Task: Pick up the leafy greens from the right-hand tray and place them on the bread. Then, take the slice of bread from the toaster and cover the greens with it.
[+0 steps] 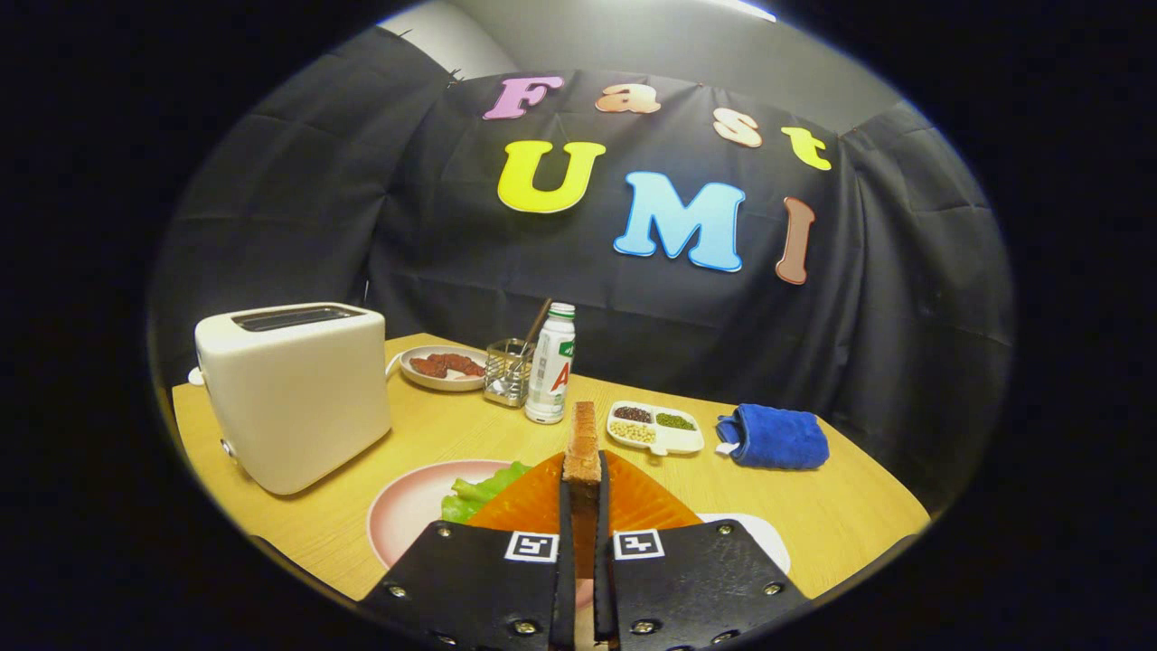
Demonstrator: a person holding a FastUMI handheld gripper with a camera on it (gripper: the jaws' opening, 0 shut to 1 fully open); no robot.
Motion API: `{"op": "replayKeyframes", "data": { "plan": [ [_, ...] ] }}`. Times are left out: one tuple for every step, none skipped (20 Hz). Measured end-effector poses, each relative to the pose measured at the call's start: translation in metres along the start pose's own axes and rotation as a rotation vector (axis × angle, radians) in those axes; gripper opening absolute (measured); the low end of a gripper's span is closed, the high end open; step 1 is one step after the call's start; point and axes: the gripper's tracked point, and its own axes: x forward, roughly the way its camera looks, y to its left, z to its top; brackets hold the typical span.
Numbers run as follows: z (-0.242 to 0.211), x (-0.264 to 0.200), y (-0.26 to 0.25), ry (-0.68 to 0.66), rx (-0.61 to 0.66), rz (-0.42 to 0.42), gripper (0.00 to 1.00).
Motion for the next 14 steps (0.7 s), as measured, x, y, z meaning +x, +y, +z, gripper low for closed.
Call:
{"op": "replayKeyframes", "data": {
  "plan": [
    [-0.003,0.001,0.008,0.006,0.006,0.019,0.08],
    [-0.003,0.000,0.016,0.006,0.008,0.032,0.08],
    [-0.005,0.002,0.023,0.013,0.010,0.046,0.08],
    [-0.010,0.003,0.030,0.027,0.019,0.065,0.08],
    [-0.015,0.005,0.038,0.045,0.031,0.089,0.08],
    [-0.020,0.006,0.046,0.065,0.043,0.110,0.08],
    [-0.025,0.008,0.051,0.082,0.053,0.125,0.08],
    [-0.029,0.009,0.056,0.100,0.063,0.138,0.08],
    [-0.033,0.010,0.061,0.117,0.069,0.149,0.08],
    [-0.038,0.011,0.065,0.133,0.072,0.156,0.08],
    [-0.042,0.012,0.069,0.149,0.072,0.164,0.08],
    [-0.046,0.013,0.071,0.163,0.072,0.169,0.08],
    [-0.048,0.013,0.072,0.165,0.069,0.167,0.08],
    [-0.048,0.014,0.071,0.160,0.061,0.160,0.08]
  ]
}}
